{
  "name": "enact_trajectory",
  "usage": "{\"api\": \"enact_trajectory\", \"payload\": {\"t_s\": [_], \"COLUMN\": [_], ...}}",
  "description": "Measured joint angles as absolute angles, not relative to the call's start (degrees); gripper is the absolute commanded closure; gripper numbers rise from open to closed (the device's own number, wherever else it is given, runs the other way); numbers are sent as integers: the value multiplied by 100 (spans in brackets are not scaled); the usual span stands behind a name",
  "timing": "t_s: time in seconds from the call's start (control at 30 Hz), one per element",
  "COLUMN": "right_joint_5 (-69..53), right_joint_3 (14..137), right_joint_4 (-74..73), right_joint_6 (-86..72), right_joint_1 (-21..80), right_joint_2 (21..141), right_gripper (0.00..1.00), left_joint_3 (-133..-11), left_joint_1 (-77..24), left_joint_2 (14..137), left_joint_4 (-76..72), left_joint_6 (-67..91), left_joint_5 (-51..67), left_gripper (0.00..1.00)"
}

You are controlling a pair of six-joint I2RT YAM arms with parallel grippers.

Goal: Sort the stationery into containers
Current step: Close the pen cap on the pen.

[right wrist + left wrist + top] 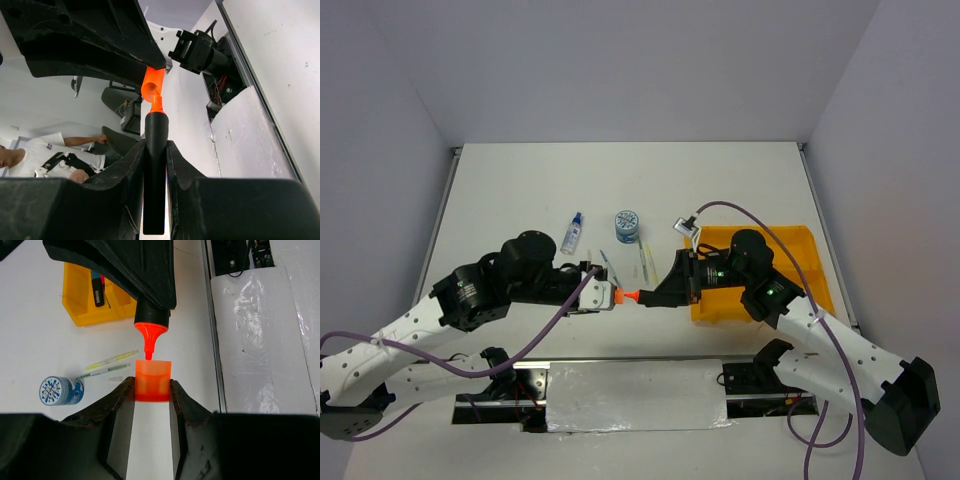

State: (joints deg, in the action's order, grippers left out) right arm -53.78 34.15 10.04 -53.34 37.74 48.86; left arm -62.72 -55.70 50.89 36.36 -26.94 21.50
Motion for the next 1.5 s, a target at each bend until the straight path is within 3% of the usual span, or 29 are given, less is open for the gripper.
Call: {"api": "enact_trajectory", "payload": {"t_s": [1.5], "right_joint_5": [-5043], "right_joint_3": [3623], "right_joint_4": [1308], "right_joint_6": [-5586], "right_joint_1": [4327], "right_joint_2": [5951], "right_gripper": [100], "left_joint_3": [-6462], "left_joint_1": [-5564], "left_joint_2": [5649], "left_joint_4": [4244], "left_joint_6": [-2648], "left_joint_5": [2025], "left_gripper": [70]}}
